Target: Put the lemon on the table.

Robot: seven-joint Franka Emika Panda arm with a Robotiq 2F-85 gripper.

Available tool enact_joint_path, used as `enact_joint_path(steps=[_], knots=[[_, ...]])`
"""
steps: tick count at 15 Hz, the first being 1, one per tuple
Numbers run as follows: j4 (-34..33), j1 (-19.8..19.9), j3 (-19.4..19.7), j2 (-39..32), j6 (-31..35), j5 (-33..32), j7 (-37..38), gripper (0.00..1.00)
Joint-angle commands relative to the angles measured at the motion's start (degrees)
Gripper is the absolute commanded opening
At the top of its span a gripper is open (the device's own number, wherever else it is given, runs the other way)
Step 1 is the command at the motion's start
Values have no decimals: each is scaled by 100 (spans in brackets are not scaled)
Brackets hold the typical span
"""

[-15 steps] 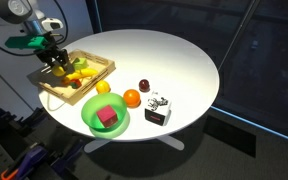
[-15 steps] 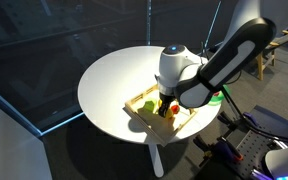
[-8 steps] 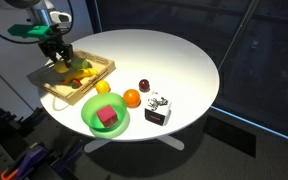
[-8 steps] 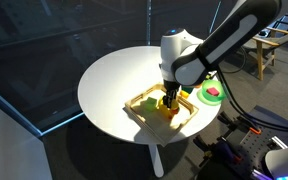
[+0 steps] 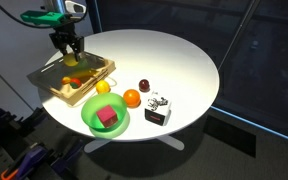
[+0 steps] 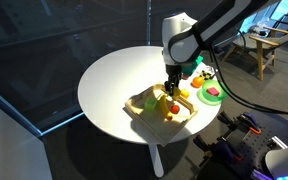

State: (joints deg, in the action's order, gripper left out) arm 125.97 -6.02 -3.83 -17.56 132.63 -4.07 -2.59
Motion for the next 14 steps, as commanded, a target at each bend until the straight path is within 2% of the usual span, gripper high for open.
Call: enact_joint_path(steps=[1,10,14], knots=[[-341,178,97,-91,-56,6,-39,34],[-1026,632,425,-492,422,71,-93,34],[-1534,812,511,-864,376,110,-106,34]])
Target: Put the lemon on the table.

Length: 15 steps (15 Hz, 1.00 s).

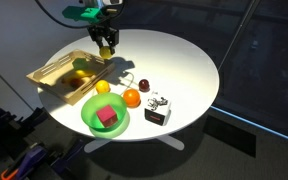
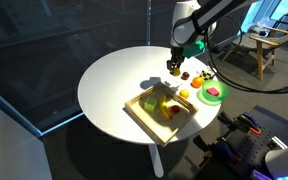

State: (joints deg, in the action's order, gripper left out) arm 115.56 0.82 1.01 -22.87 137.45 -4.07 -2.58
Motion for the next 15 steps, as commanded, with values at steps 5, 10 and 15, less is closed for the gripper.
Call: enact_joint_path(steps=[5,10,15], knots=[[-1291,299,37,-950,-337,151,-142,34],[-2047,334,27,-1550,-600,147,-128,34],[-2653,338,-1,-2150,-788,155,-143,34]])
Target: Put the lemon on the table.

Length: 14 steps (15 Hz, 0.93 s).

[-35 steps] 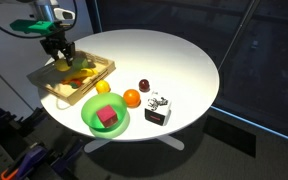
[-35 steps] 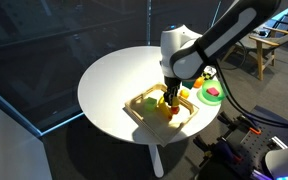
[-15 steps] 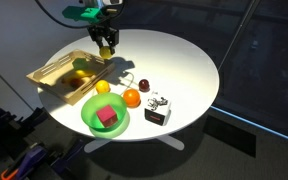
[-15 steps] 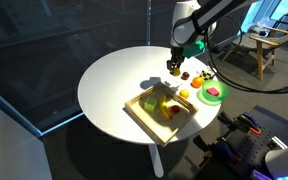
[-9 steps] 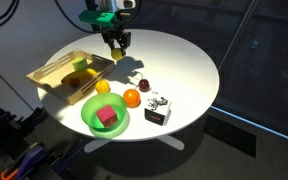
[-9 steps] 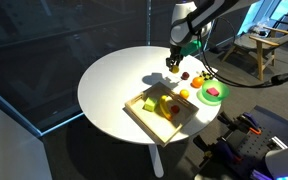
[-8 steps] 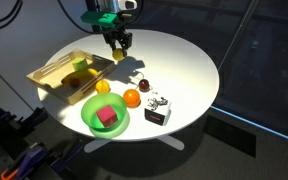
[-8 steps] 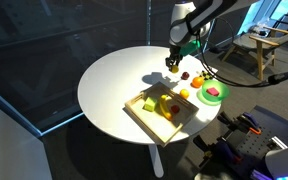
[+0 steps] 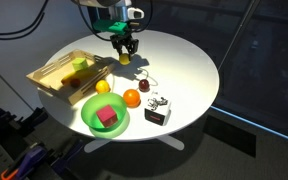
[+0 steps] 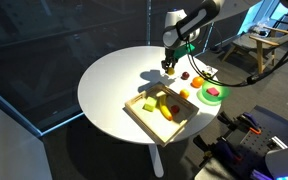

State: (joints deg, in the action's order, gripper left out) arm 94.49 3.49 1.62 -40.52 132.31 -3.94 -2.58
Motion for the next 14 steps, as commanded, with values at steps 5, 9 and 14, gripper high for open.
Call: enact_joint_path(steps=[5,9,14], knots=[[-981,90,-98,-884,-388,153,-177,34],[-1142,96,-130,-1102,-325,163,-191,34],[-1184,98,-156,-1206,-249,196,-187,34]])
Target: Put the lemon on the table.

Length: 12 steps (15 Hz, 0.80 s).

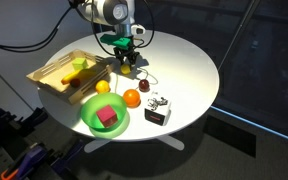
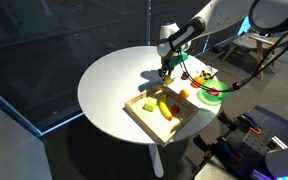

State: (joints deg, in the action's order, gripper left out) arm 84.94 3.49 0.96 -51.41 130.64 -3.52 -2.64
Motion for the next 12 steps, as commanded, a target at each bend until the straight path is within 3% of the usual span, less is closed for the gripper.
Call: enact_joint_path(steps=[1,2,3,4,6,12], knots=[[-229,97,-90,-122,-78,155,-178,34],[-227,94,-88,-126,-80,151,-177,41],[-224,91,-84,-125,-79,148,-174,84],[-222,93,-84,-124,-81,148,-176,84],[-210,96,-84,-105,-79,148,-180,99],[-115,62,-72,50,-153,120,-166,100]])
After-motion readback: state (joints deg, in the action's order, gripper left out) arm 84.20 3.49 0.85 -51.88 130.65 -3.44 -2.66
